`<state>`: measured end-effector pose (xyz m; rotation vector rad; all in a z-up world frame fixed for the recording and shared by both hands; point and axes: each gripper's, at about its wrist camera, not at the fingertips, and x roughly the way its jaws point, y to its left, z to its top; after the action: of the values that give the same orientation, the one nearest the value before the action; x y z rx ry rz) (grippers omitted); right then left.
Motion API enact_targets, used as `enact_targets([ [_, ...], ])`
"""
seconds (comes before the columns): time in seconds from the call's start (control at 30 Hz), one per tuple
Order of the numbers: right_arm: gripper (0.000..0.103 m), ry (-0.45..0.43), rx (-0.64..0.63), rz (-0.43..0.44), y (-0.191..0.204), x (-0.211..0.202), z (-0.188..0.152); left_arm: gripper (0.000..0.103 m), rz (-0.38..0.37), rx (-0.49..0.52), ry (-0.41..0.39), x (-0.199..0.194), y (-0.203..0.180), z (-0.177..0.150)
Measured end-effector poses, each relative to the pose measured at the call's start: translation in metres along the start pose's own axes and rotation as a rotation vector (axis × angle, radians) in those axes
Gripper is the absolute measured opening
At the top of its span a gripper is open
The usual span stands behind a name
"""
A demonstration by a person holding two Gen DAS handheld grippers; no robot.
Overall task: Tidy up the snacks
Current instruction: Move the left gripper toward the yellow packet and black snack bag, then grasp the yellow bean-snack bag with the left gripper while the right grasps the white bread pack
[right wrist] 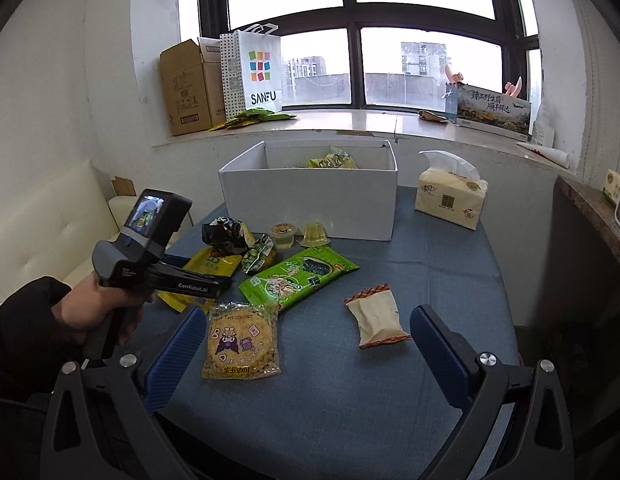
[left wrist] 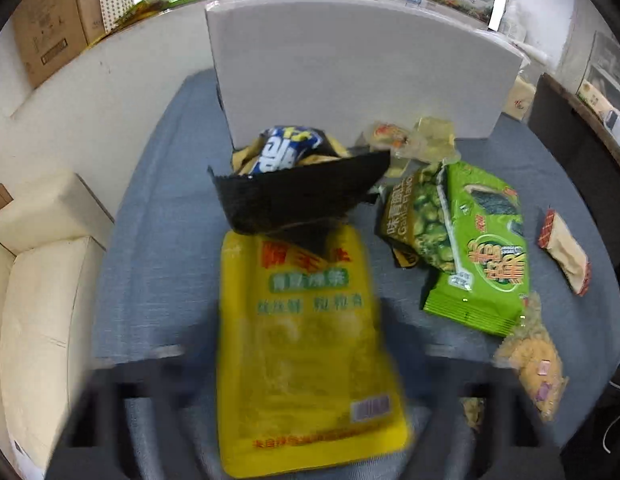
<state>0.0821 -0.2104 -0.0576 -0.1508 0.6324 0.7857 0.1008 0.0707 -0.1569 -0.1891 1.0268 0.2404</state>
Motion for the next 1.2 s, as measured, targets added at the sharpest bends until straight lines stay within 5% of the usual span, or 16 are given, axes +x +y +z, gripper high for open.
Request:
enact_targets([
  [0.3, 0.103, 0.040, 0.031, -0.019, -0.012, 0.015, -0.004, 0.050, -0.260, -0.075, -0.155, -0.071, 0.036, -0.033],
  [0.6, 0.103, 0.203, -0.041, -0.082, -0.043, 0.100, -0.005, 0.050, -0.301, -0.039, -0.355, -0.146, 0.044, -0.022],
  [1.0, 0.103, 0.407, -0.046, -0.108, -0.071, 0.170, -0.011, 0.050, -0.282, 0.000, -0.389, -0.152, 0.030, -0.029],
  [1.07, 0.094, 0.397, -0.023, -0.110, -0.073, 0.167, -0.015, 0.050, -0.288, -0.002, -0.384, -0.151, 0.029, -0.030],
  [1.1, 0.060, 0.384, -0.017, -0.091, -0.073, 0.162, -0.015, 0.050, -0.285, -0.002, -0.380, -0.151, 0.028, -0.031],
  [1.13, 0.044, 0.368, -0.018, -0.088, -0.073, 0.157, -0.013, 0.050, -0.285, -0.001, -0.380, -0.150, 0.028, -0.032],
  [1.2, 0.044, 0.387, 0.015, -0.093, -0.076, 0.152, -0.011, 0.050, -0.288, 0.000, -0.379, -0.150, 0.026, -0.032],
])
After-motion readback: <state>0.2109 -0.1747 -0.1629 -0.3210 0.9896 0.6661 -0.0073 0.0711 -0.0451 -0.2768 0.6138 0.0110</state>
